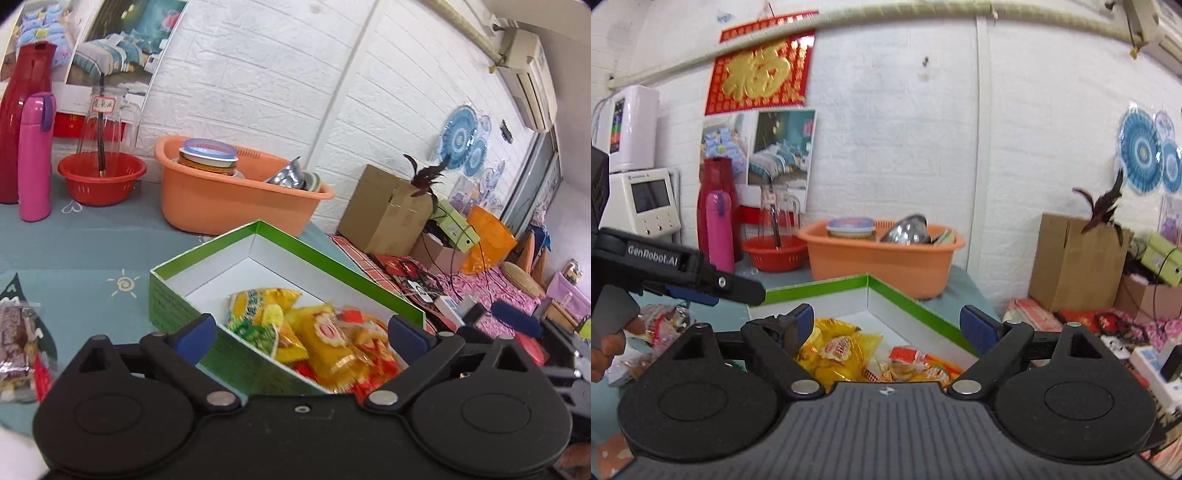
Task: Organize snacks
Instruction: 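Carry both packets over the green box and open both tools to drop them, then close the left tool on the blue snack packet while the right tool grasps the orange sausage stick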
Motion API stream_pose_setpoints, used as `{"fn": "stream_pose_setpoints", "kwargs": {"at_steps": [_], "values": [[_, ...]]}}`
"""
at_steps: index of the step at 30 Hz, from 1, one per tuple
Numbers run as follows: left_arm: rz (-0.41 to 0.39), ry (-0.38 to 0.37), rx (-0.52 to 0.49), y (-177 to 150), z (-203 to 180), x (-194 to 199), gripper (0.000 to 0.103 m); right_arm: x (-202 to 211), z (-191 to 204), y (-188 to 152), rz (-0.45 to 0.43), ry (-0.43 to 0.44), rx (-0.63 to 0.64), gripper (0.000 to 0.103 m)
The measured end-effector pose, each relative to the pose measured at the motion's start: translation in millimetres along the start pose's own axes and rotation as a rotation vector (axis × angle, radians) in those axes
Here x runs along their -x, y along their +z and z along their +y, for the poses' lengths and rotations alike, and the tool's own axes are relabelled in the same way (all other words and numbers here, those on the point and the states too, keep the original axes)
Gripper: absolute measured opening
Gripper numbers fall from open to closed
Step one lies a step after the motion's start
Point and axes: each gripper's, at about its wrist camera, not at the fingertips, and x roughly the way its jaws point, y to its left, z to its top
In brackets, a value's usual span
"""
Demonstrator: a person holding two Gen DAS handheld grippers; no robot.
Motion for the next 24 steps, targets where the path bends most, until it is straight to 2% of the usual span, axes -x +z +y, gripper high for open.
{"fn": "stream_pose_setpoints", "kwargs": {"at_steps": [5, 10, 12, 17, 20, 24], "values": [[0.000, 0.005, -0.028, -29, -16, 36, 0.103, 44, -2, 2, -0.059, -0.029, -0.003, 0.103], [0.016, 0.013, -0.010, -67, -16, 61, 0.103, 71, -7, -13, -0.041, -0.053, -0.054, 0.103], [0.028, 0.027, 0.003, -83, -12, 69, 0.103, 73, -6, -25, -0.001, -0.042, -0.088, 0.103], [0.073, 0.067, 0.047, -113, 2, 83, 0.103, 64, 14, -67, 0.165, 0.028, -0.085, 0.103], [0.069, 0.089, 0.045, -118, 6, 86, 0.103, 58, 28, -89, 0.252, 0.048, -0.064, 0.103], [0.074, 0.059, 0.009, -111, -1, 75, 0.103, 56, 37, -100, 0.289, 0.061, -0.060, 0.103]]}}
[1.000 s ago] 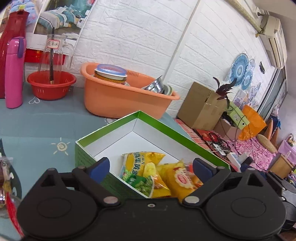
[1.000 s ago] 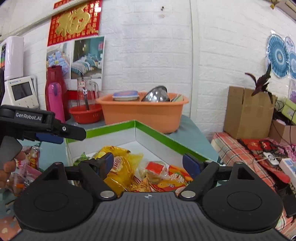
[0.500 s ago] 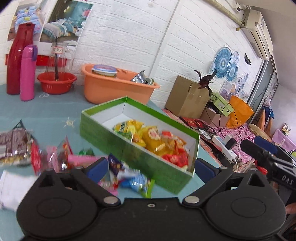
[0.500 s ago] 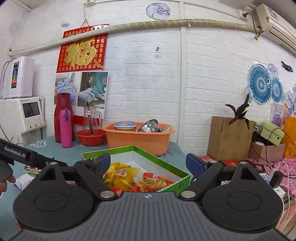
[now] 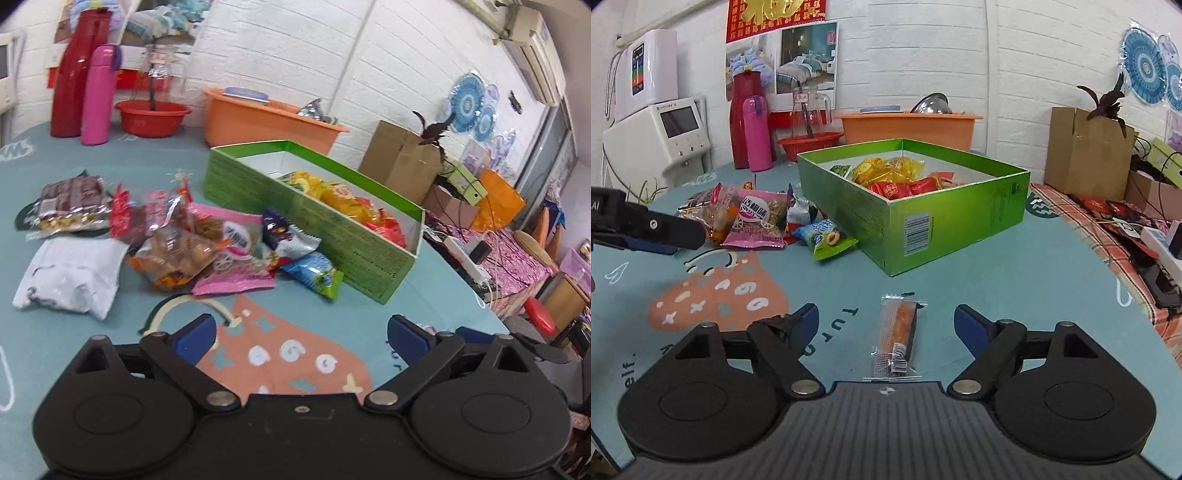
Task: Organize snacks
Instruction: 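Close the left tool on the blue snack packet while the right tool grasps the orange sausage stick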
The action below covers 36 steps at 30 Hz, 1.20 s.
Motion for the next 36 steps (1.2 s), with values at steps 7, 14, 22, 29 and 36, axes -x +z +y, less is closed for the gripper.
{"fn": "stream_pose_setpoints", "kwargs": {"at_steps": [7, 14, 22, 29, 36], "values": [[0.068, -0.042, 0.035, 19, -11, -57, 0.103, -1, -5, -10, 0.044, 0.052, -0.030, 0.038], [0.045, 0.049, 0.158, 38, -13, -100, 0.103, 4, -14, -13, 0.029, 0.059, -0.054, 0.037], [0.042, 0.131, 0.124, 37, -10, -120, 0.084, 2, -20, -14, 0.026, 0.085, -0.071, 0.039], [0.108, 0.036, 0.056, 25, -14, -102, 0.082, 3, -22, -15, 0.023, 0.091, -0.074, 0.040], [0.124, -0.003, 0.022, 6, -26, -74, 0.103, 2, -16, -14, 0.022, 0.083, -0.050, 0.048]]}}
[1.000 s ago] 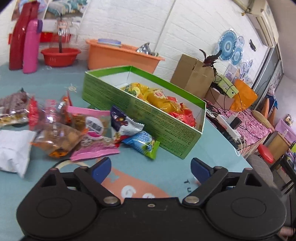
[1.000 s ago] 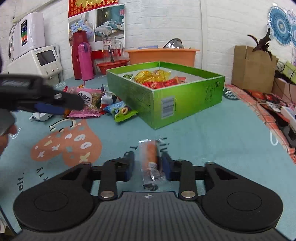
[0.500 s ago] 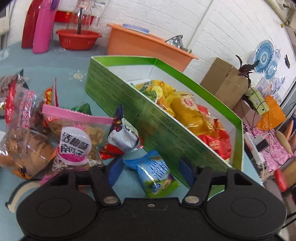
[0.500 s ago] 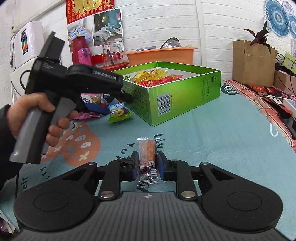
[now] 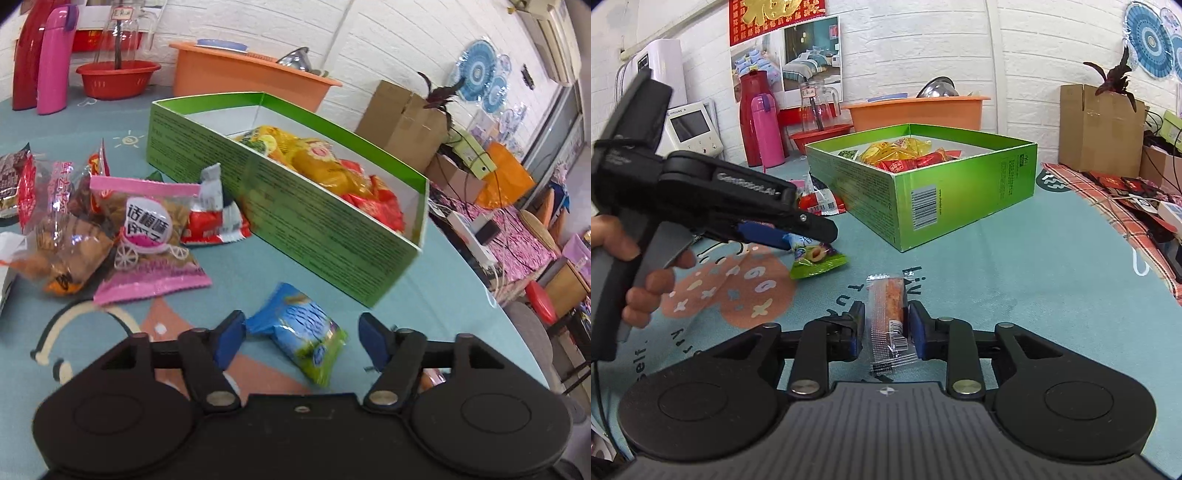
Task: Organize snacks
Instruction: 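Close the left tool on the blue snack packet while the right tool grasps the orange sausage stick, then lift both packets into the green box and open both tools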
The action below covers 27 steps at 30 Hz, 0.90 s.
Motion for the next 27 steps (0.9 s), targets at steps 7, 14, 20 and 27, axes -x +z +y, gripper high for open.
{"fn": "stream_pose_setpoints", "kwargs": {"at_steps": [7, 14, 20, 27], "values": [[0.005, 0.008, -0.012, 3, -11, -15, 0.103, -1, 2, 1, 0.003, -0.009, 0.010, 0.049], [-0.022, 0.025, -0.106, -1, -21, -23, 0.089, -2, 0, 0, -0.001, -0.016, 0.011, 0.036], [-0.005, -0.014, -0.124, -6, -21, -17, 0.074, -1, 1, 3, -0.005, -0.007, 0.005, 0.033], [-0.063, -0.099, -0.102, 11, -23, 14, 0.073, 12, 2, 23, -0.077, 0.017, 0.012, 0.033]]}}
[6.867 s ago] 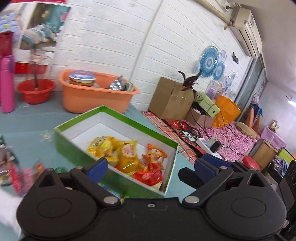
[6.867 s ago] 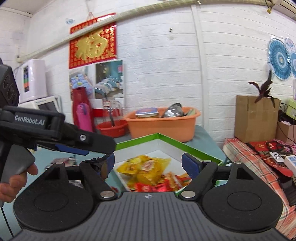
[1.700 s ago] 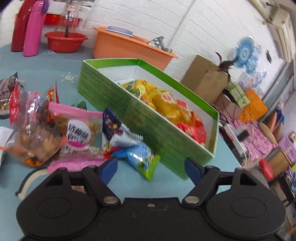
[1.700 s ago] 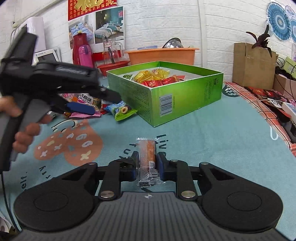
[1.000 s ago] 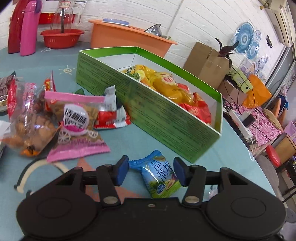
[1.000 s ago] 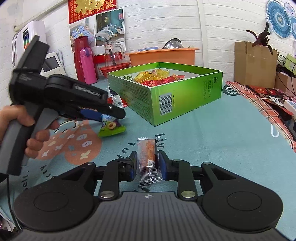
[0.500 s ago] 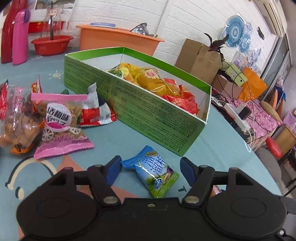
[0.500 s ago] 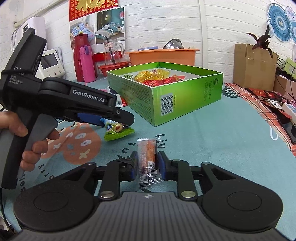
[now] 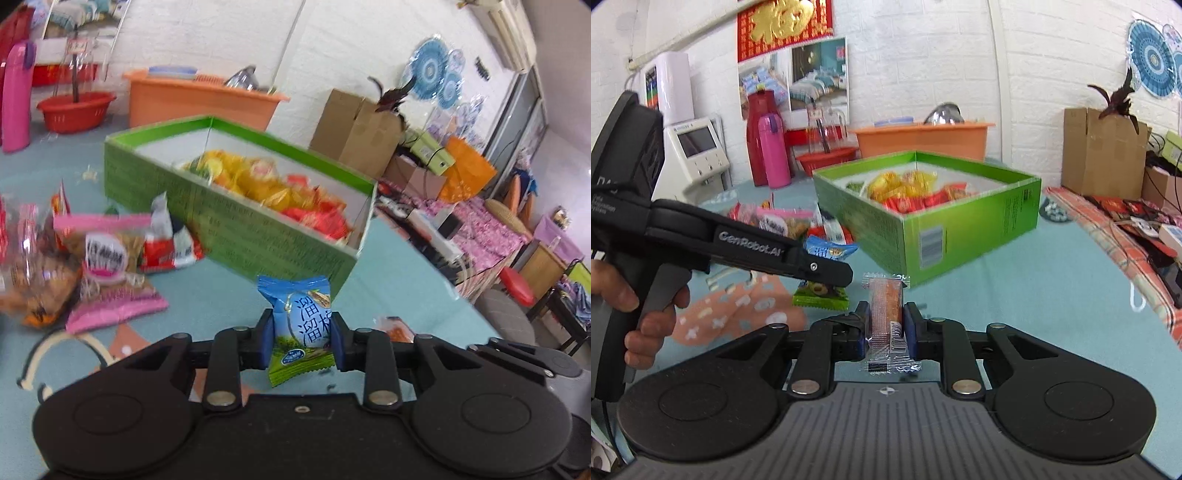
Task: Organize snacks
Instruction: 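Lift both packets into the green box and open both tools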
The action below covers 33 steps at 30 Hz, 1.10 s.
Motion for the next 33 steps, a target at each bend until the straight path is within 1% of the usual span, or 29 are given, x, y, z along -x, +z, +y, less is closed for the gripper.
{"fn": "stream_pose_setpoints", "kwargs": {"at_steps": [4, 7, 10, 13, 18, 23, 26, 28, 29, 30, 31, 33], "values": [[-0.057, -0.026, -0.010, 24, -5, 11, 0.074, 1, -4, 25, -0.072, 0.012, 0.000, 0.033], [-0.100, -0.024, -0.015, 42, -6, 13, 0.074, -2, -6, 44, -0.128, 0.012, 0.014, 0.033], [-0.139, -0.019, -0.014, 61, -4, 11, 0.074, -10, -10, 61, -0.175, -0.010, 0.044, 0.033], [-0.159, -0.007, -0.009, 77, -1, 2, 0.074, -23, -19, 75, -0.198, -0.040, 0.045, 0.033], [-0.160, 0.024, -0.004, 97, 9, -23, 0.075, -46, -33, 91, -0.229, -0.079, 0.022, 0.033], [-0.136, 0.043, 0.005, 106, 22, -46, 0.075, -69, -42, 97, -0.233, -0.098, 0.014, 0.034], [-0.117, 0.047, 0.014, 106, 31, -61, 0.079, -84, -45, 96, -0.224, -0.098, 0.011, 0.035], [-0.097, 0.053, 0.019, 104, 36, -71, 0.103, -97, -46, 92, -0.209, -0.091, 0.017, 0.042], [-0.086, 0.062, 0.028, 102, 39, -75, 0.103, -104, -46, 89, -0.197, -0.091, 0.026, 0.059], [-0.084, 0.071, 0.036, 100, 41, -75, 0.103, -110, -45, 87, -0.174, -0.098, 0.039, 0.094], [-0.089, 0.077, 0.042, 96, 43, -74, 0.103, -113, -44, 83, -0.153, -0.115, 0.052, 0.103], [-0.098, 0.077, 0.035, 93, 44, -70, 0.103, -114, -42, 77, -0.145, -0.142, 0.084, 0.103]]}}
